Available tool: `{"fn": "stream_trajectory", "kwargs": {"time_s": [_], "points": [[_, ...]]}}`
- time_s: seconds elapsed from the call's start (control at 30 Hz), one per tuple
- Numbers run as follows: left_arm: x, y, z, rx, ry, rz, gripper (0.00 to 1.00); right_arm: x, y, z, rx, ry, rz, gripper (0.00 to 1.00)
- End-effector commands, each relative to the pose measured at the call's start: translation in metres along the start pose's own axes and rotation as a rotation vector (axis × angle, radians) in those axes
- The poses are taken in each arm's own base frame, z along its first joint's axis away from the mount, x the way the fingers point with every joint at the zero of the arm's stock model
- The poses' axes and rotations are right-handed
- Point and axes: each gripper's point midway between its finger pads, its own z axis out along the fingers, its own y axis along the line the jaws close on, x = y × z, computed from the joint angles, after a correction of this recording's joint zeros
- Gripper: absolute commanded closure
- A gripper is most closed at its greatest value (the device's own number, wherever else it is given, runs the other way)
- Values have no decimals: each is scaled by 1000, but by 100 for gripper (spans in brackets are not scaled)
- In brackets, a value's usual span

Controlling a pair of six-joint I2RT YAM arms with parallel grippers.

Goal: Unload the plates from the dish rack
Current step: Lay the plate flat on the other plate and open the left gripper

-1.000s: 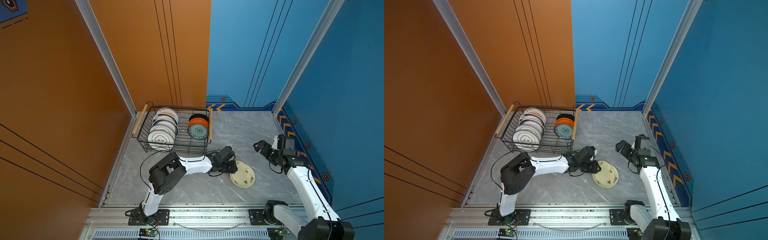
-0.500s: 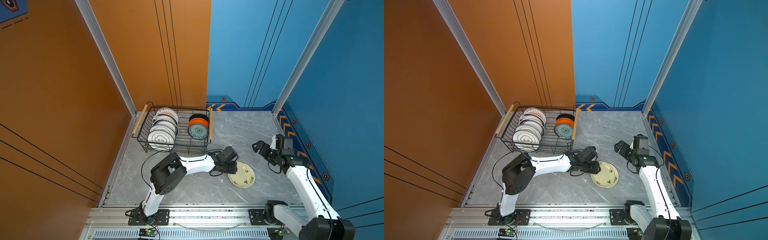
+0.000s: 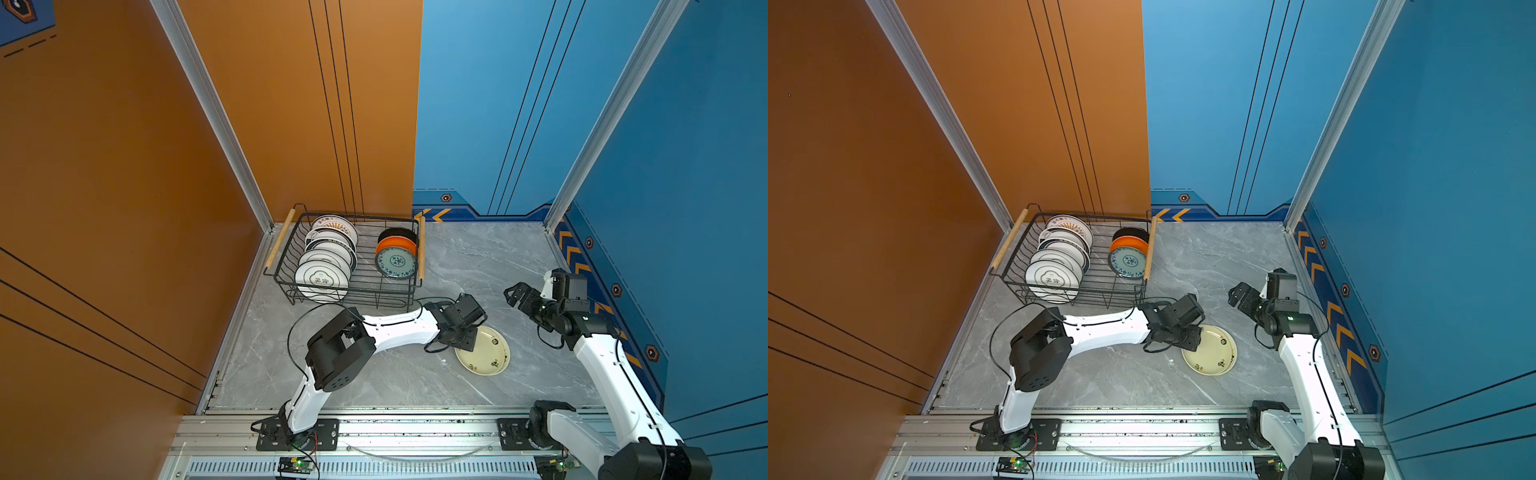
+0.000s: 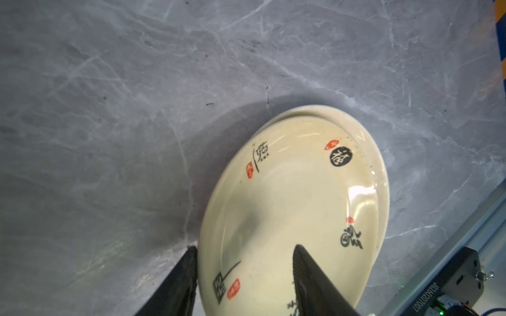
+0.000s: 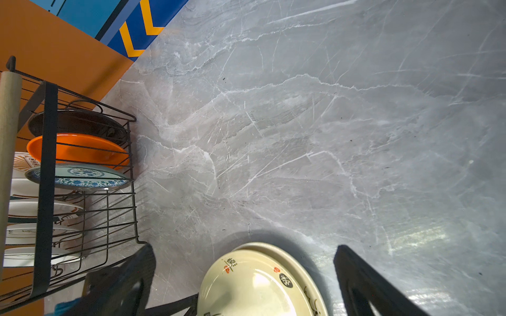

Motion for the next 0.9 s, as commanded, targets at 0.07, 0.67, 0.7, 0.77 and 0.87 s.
{"fn": "stream_trajectory", "kwargs": {"time_s": [0.07, 0.67, 0.7, 0.77, 0.87], "points": [[6, 4, 4, -50, 25, 53, 42, 3, 2, -9, 11, 13, -31, 0], [12, -17, 7, -60, 55, 114, 39, 4, 3, -11, 9, 33, -47, 0], [12, -19, 7, -58, 54, 117, 40, 4, 4, -11, 8, 36, -49, 0], [11, -19, 8, -62, 53, 118, 40, 5, 3, -10, 6, 42, -51, 0], [9, -16, 5, -86, 38, 124, 37, 5, 3, -9, 2, 49, -58, 0]]}}
